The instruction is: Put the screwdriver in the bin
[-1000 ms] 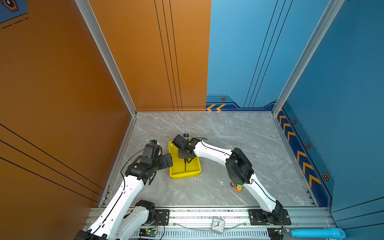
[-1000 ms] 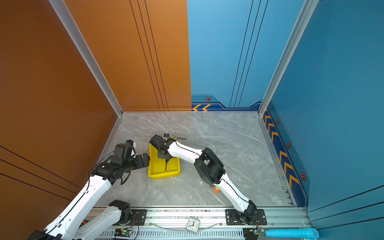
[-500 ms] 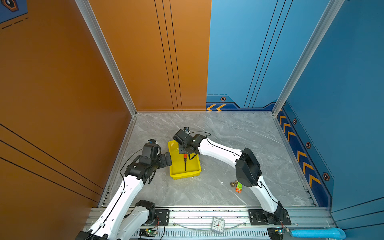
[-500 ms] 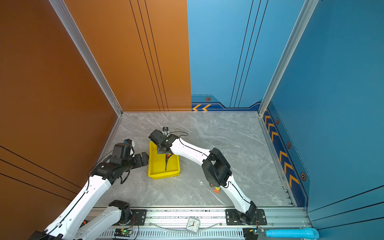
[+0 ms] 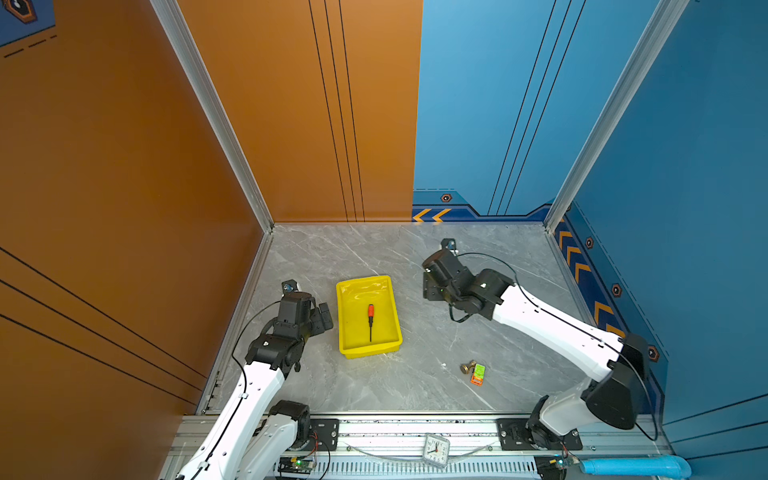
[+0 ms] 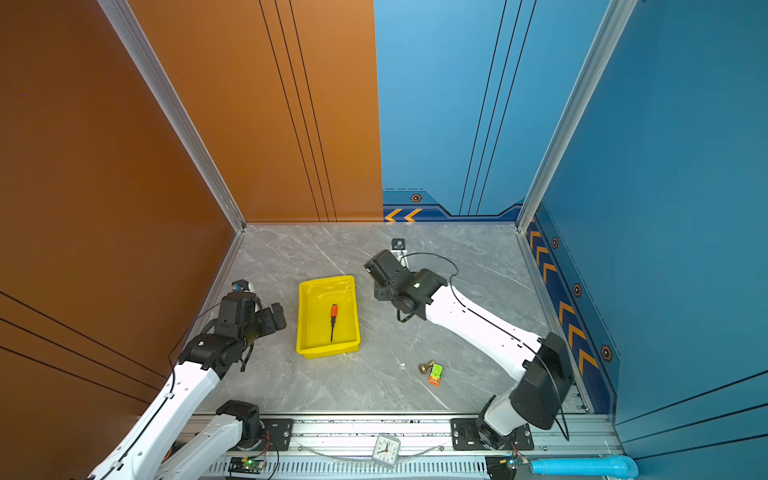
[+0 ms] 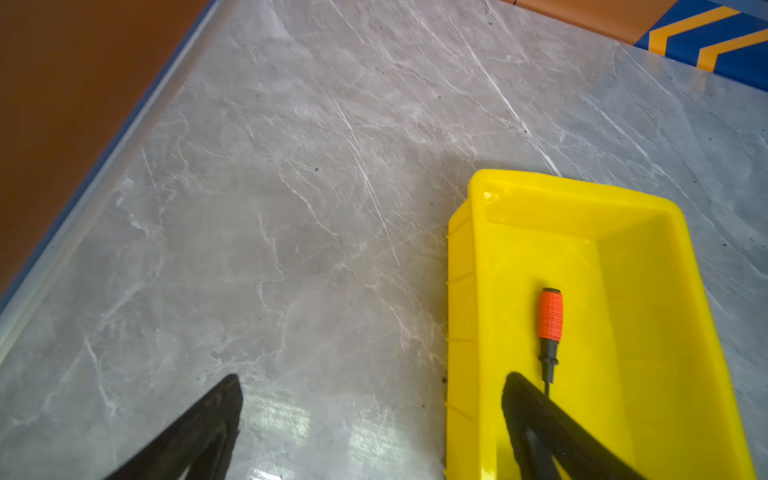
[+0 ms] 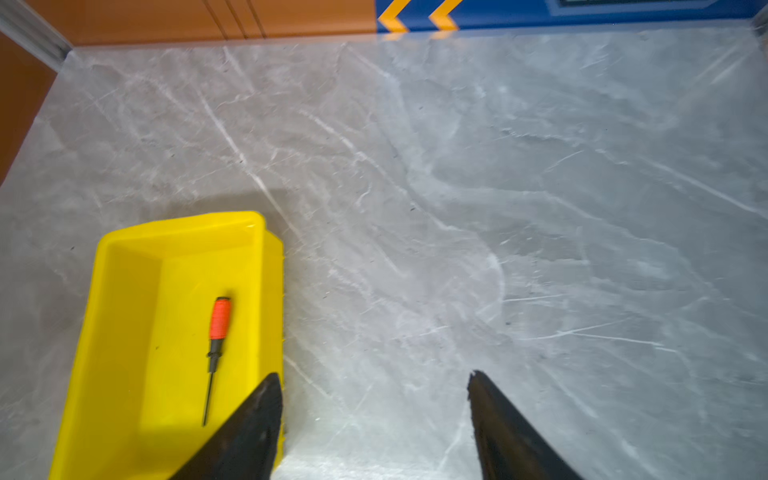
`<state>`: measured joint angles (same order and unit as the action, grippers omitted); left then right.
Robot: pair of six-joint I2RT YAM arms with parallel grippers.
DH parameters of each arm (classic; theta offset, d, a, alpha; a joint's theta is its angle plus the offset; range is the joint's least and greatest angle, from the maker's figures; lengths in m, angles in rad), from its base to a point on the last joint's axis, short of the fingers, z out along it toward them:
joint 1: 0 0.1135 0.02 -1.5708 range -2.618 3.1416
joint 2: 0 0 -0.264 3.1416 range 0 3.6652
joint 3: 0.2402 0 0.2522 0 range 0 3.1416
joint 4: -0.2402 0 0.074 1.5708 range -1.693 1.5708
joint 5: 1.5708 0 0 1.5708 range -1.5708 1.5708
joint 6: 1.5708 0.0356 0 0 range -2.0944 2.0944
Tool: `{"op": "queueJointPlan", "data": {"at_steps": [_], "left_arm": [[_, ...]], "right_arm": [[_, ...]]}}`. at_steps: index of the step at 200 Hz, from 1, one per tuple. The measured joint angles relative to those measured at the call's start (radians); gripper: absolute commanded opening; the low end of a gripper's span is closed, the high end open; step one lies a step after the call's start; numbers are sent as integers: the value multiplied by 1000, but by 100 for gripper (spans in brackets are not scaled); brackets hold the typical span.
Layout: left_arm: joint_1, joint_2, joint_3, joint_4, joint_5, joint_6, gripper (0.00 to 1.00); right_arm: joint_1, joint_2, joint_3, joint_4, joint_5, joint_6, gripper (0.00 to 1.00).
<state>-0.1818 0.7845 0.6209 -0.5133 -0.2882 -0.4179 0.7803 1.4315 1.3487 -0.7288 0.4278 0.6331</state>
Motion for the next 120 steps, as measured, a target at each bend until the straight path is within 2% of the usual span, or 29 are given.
{"op": "queueJointPlan", "data": {"at_steps": [23,66,103,120], "left_arm": [[5,-51,-107,101,-55,18,98],[18,-61,-253,348,-68,170,98],[40,71,-261,563,-67,312,98],[55,148,-262,660,-65,351,98]], "right_arm": [[-142,-172,-131,3,22,-48,100],[-440,-395,-351,48,37,-150,100],[-692,-515,-581,193,-32,-212,100],[-763,-541,-674,266,-20,-211,100]]}}
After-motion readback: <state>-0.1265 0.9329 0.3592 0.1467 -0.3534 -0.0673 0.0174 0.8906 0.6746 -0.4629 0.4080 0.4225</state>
